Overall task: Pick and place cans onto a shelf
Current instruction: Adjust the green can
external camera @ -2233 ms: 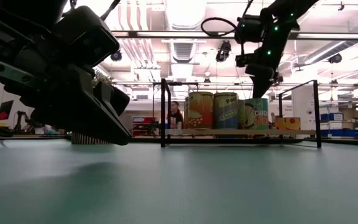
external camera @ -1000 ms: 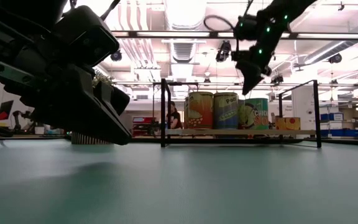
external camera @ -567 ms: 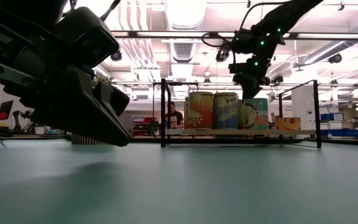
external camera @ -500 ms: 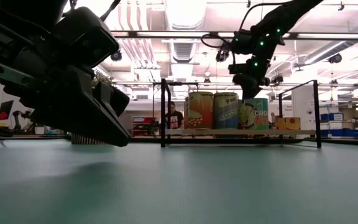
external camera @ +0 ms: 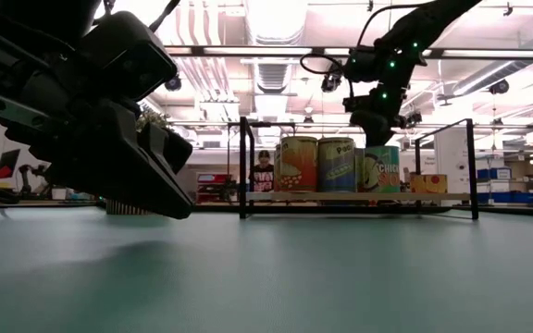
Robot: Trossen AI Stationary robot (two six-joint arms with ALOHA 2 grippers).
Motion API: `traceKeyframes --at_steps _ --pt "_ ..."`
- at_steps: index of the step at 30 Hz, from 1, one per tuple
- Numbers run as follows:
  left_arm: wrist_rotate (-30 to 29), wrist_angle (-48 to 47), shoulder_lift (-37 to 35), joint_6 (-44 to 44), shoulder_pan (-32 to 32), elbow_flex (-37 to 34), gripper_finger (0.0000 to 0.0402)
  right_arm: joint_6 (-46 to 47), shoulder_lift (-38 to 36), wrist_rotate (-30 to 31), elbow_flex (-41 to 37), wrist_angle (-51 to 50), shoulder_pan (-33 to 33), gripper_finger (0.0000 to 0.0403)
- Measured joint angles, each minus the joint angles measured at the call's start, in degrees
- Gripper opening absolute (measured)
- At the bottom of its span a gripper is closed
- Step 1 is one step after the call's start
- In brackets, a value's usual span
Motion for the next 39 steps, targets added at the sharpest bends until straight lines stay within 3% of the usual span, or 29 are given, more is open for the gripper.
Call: traceKeyframes --at_steps 19,28,33,39 --pt "0.0 0.2 0.0 0.0 0.0 0.0 0.0 0.4 -0.2 -3.0 0.3 0.0 0.3 0.0009" --pt "0.0 0.1 0.0 0.0 0.0 0.0 0.0 1.0 -4.8 -3.0 0.7 0.1 1.0 0.0009" --pt "0.0 0.3 0.0 0.7 0.0 0.0 0.0 2.5 -9.5 -3.0 0.4 0.7 5.0 0.0009" --pt "0.0 1.2 0.0 1.2 0.0 0.0 0.0 5.0 -16.4 -3.0 -3.0 5.7 14.7 0.0009"
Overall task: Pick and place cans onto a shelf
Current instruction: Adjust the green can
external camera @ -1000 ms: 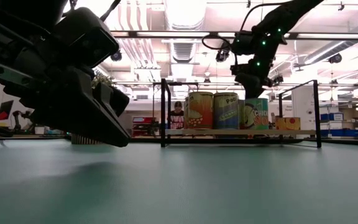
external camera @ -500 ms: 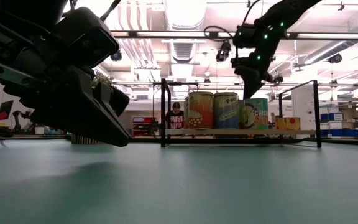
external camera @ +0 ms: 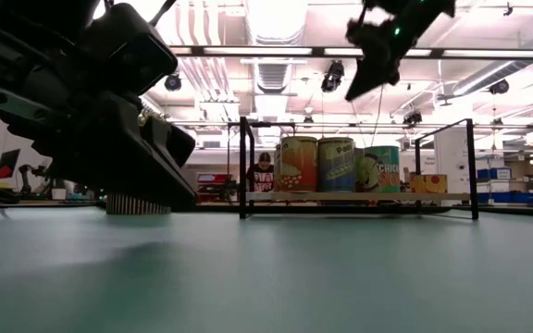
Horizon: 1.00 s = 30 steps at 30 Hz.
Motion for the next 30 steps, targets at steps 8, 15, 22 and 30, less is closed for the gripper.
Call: traceKeyframes --at_steps 8,15,22,30 --pt "0.0 1.9 -0.1 2.0 0.8 1.7 0.0 1.0 -7.5 2.6 -8.3 10.4 13.8 0.0009" --pt "0.0 -0.2 -0.2 6.2 3.4 5.9 0.0 -3.0 -12.0 3.5 -16.2 23.1 20.7 0.0009" --pt "0.0 -8.6 -0.4 11.2 6.6 12.1 0.0 -7.9 -15.6 2.6 -22.3 31.8 21.7 0.0009" --pt "0.0 -21.8 -0.4 16.1 12.4 21.8 0.0 -12.5 -19.3 -1.7 -25.2 37.5 21.7 0.0009"
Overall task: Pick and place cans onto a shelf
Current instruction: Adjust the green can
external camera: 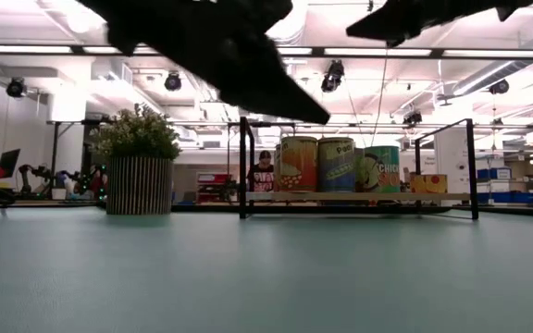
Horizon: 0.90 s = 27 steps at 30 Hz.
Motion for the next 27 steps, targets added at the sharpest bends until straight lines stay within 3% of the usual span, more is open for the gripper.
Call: traceKeyframes --at_steps 5,10,17,23,27 --pt "-1.2 -0.9 0.0 3.9 4.8 3.1 0.0 0.0 -3.3 -0.3 -0.1 -0.9 0.0 0.0009" --pt "-11.1 -0.6 0.0 7.3 10.0 4.0 0.0 -1.1 -5.8 -0.3 -0.2 -2.1 0.0 0.0009" --pt "-16.8 2.4 0.3 7.3 16.5 3.8 0.0 -2.9 -6.0 -0.1 -0.2 -2.2 0.0 0.0009" --pt "-17.2 4.0 0.3 5.7 16.4 4.2 0.0 -5.1 -5.7 0.3 -0.2 -2.2 -0.2 0.0009" --pt "-21.2 1.1 -0.3 8.9 15.3 7.6 0.0 -5.1 -5.6 1.0 0.2 -2.7 -0.2 0.0009"
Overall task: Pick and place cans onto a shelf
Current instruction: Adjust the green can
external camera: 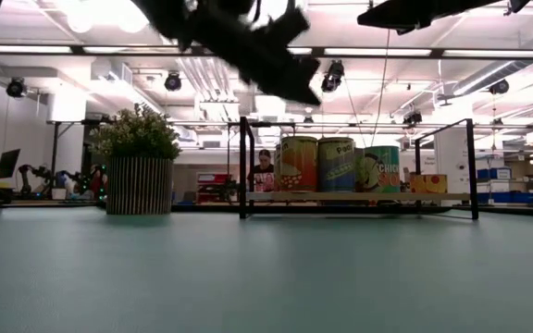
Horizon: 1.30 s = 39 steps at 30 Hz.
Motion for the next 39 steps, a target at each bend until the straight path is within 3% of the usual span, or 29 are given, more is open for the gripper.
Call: traceKeyframes --at_steps 2,6,10,13,20,28,33,39 --pt "-0.6 -5.2 -0.7 2.6 0.3 3.8 0.0 0.0 0.0 0.8 0.3 0.1 0.0 0.0009" --pt "-0.3 -24.9 -0.5 4.1 3.3 13.9 0.0 0.0 0.0 0.9 0.4 0.0 -0.1 0.0009" --pt "6.8 -41.4 0.1 7.5 7.0 22.7 0.0 -0.7 -0.1 0.9 0.4 -0.8 -0.1 0.0009" --pt "13.8 -48.2 0.4 9.4 9.8 26.5 0.0 -0.8 -0.2 0.9 0.4 -1.5 -0.1 0.0009" --pt "23.6 -38.8 0.9 8.8 14.0 24.9 0.0 -1.6 -0.8 0.9 0.4 -2.4 -0.1 0.0009" --pt "23.3 -37.0 5.1 8.0 15.1 24.6 0.0 -1.6 -1.5 0.9 0.4 -2.9 -0.1 0.0009" --pt "18.9 -37.3 7.1 8.0 15.3 24.5 0.0 -1.6 -1.5 0.9 0.4 -3.0 -0.1 0.0009" --pt "18.0 -38.0 8.0 7.7 15.5 24.5 0.0 -2.3 -1.5 0.9 0.4 -3.7 -0.1 0.0009"
